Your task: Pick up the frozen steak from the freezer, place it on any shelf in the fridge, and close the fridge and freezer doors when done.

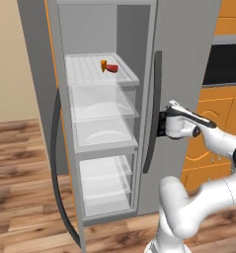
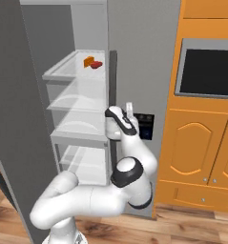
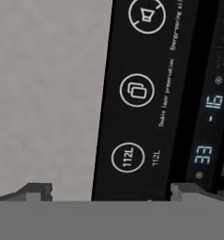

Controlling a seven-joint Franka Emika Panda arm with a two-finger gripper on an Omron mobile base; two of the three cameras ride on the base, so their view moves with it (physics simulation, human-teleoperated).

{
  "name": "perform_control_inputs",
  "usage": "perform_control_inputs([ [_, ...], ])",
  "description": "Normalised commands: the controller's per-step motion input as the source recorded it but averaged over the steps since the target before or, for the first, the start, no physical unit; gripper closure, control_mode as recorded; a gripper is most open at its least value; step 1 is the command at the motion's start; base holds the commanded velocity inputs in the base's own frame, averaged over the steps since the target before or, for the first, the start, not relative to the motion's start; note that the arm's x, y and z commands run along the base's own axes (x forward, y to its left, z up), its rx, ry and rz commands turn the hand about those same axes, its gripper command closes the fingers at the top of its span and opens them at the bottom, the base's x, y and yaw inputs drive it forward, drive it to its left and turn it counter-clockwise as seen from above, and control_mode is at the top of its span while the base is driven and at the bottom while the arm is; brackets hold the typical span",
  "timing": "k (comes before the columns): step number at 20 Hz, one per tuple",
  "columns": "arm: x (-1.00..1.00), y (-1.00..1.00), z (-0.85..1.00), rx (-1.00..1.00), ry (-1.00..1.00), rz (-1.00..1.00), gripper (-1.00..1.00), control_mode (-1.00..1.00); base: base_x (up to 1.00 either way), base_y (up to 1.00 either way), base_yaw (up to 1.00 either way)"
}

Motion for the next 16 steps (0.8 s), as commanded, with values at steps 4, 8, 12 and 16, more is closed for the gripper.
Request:
perform_control_inputs([
  [4,0.28,0.0,0.0,0.0,0.07,-0.15,-1.0,-1.0,0.0,0.0,0.0],
  [8,0.19,0.0,0.0,0.0,0.08,-0.13,-1.0,-1.0,0.0,0.0,0.0],
  [12,0.13,0.0,0.0,0.0,0.11,-0.1,-1.0,-1.0,0.0,0.0,0.0],
  [16,-0.44,-0.04,0.01,0.02,0.06,-0.05,-1.0,-1.0,0.0,0.0,0.0],
])
